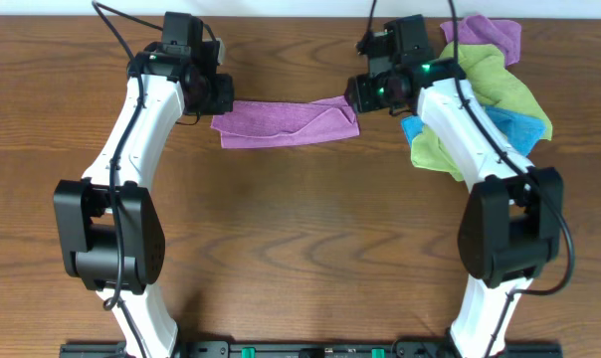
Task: Fold the cloth
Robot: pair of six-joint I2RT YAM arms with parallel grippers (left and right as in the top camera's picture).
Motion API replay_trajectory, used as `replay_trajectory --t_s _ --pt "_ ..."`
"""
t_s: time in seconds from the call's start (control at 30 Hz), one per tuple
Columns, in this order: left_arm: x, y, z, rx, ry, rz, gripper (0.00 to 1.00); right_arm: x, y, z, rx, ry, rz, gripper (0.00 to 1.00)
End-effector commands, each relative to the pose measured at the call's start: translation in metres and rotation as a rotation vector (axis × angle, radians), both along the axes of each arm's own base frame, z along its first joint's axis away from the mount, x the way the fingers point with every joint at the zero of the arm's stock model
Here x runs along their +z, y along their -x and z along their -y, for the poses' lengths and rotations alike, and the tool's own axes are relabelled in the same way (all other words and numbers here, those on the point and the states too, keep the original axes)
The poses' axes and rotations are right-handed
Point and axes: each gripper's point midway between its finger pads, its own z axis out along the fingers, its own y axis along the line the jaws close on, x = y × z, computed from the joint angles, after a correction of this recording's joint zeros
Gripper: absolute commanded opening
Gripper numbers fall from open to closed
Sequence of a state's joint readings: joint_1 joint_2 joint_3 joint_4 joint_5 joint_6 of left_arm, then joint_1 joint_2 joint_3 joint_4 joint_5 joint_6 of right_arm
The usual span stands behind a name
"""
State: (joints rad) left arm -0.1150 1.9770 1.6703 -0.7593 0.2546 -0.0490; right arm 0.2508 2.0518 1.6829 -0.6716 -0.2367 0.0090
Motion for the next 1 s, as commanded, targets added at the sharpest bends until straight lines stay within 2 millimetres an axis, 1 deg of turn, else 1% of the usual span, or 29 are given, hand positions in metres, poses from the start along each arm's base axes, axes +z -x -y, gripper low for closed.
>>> replay_trajectory --t_s 0.0,0.07,0.13,0.27,0.5,0.67,0.77,0.83,0.87,0.9,0.97 --pt "-0.006 0.0 -0.005 -0.009 -0.022 -0.008 0.16 -0.017 0.005 -0.014 0.137 0.045 0.005 0.55" --pt "-0.007 0.001 -0.01 0.0 -0.032 -0.016 0.17 -0.032 0.008 -0.018 0.181 0.053 -0.013 0.55" --pt "-0.008 0.004 -0.013 0.005 -0.033 -0.032 0.2 -0.044 0.009 -0.02 0.19 0.048 -0.037 0.56" --pt "-0.012 0.014 -0.014 0.002 -0.038 -0.074 0.2 -0.062 0.01 -0.03 0.248 0.012 -0.051 0.58" --pt "-0.014 0.021 -0.014 0.001 -0.041 -0.104 0.2 -0.062 0.002 -0.042 0.299 -0.019 0.004 0.6" --pt "-0.015 0.022 -0.014 0.001 -0.041 -0.108 0.2 -0.059 0.005 -0.052 0.342 -0.044 0.016 0.57" --pt "-0.015 0.022 -0.014 0.002 -0.04 -0.108 0.2 -0.059 0.006 -0.053 0.346 -0.046 0.016 0.54" --pt "-0.015 0.022 -0.014 0.002 -0.04 -0.108 0.2 -0.06 0.006 -0.053 0.346 -0.045 0.014 0.47" --pt "-0.015 0.022 -0.014 0.001 -0.041 -0.108 0.2 -0.06 0.006 -0.053 0.346 -0.045 0.012 0.33" --pt "-0.015 0.022 -0.014 0.002 -0.04 -0.108 0.2 -0.06 0.007 -0.053 0.346 -0.043 0.009 0.21" --pt "-0.015 0.022 -0.014 0.002 -0.04 -0.108 0.2 -0.061 0.008 -0.052 0.348 -0.041 0.003 0.03"
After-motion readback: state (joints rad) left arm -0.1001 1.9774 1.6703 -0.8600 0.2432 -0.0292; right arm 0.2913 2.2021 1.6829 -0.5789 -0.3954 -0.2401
